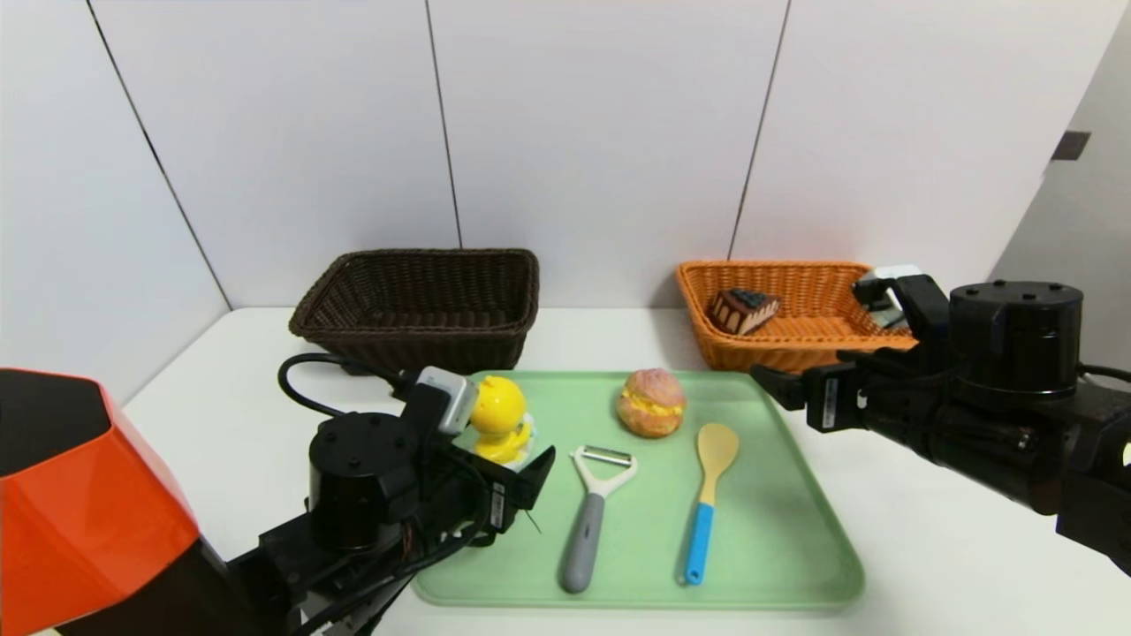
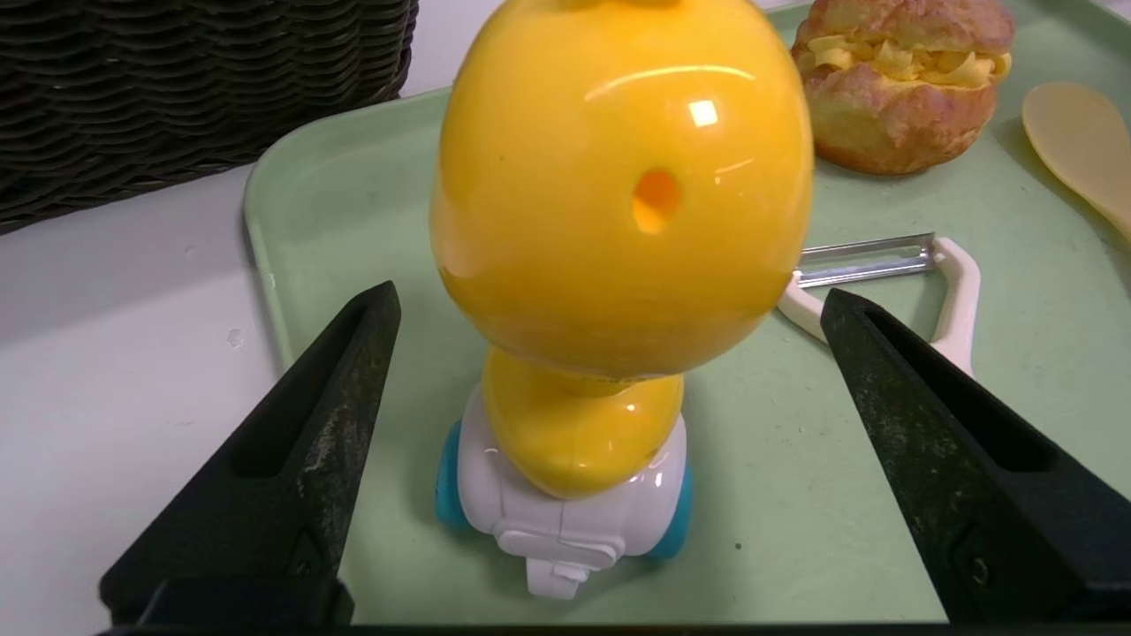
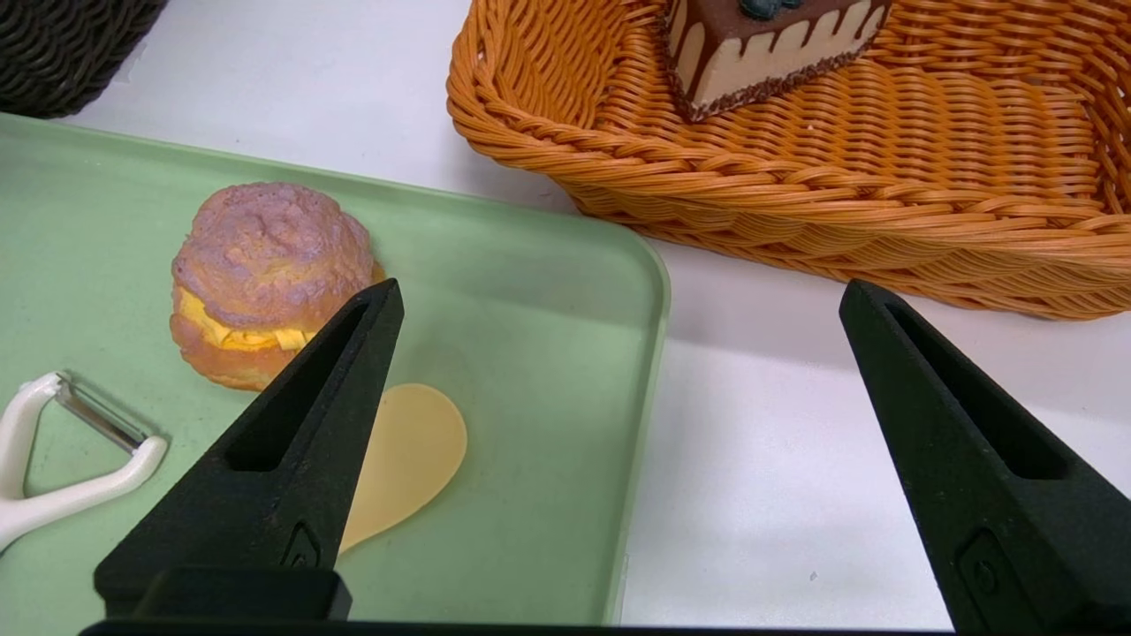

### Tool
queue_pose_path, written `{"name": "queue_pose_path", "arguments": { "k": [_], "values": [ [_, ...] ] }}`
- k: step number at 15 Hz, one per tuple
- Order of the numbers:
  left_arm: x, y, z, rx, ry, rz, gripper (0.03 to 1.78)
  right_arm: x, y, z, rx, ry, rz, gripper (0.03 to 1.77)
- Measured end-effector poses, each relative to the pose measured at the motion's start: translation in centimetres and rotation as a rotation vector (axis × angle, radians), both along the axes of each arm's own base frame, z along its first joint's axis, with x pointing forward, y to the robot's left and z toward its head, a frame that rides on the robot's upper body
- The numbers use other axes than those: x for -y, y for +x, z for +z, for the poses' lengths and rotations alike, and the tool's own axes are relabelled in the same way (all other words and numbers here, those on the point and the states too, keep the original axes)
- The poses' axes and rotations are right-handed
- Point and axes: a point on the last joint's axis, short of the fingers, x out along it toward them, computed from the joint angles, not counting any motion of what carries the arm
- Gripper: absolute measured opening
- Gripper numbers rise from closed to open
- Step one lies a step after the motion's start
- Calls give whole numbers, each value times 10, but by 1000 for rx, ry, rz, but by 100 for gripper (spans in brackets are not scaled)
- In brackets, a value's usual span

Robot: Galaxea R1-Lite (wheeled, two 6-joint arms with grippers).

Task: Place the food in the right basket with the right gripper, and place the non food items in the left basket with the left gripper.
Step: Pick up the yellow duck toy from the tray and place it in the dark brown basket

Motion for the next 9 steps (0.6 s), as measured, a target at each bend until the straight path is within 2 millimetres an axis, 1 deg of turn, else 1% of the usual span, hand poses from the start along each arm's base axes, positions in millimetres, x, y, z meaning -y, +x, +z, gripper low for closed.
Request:
{"name": "queue_pose_path", "arguments": {
  "k": [9],
  "values": [
    [5,8,-11,7,-3,5,169,-1,3,0,1,-4,2,171]
  ]
}}
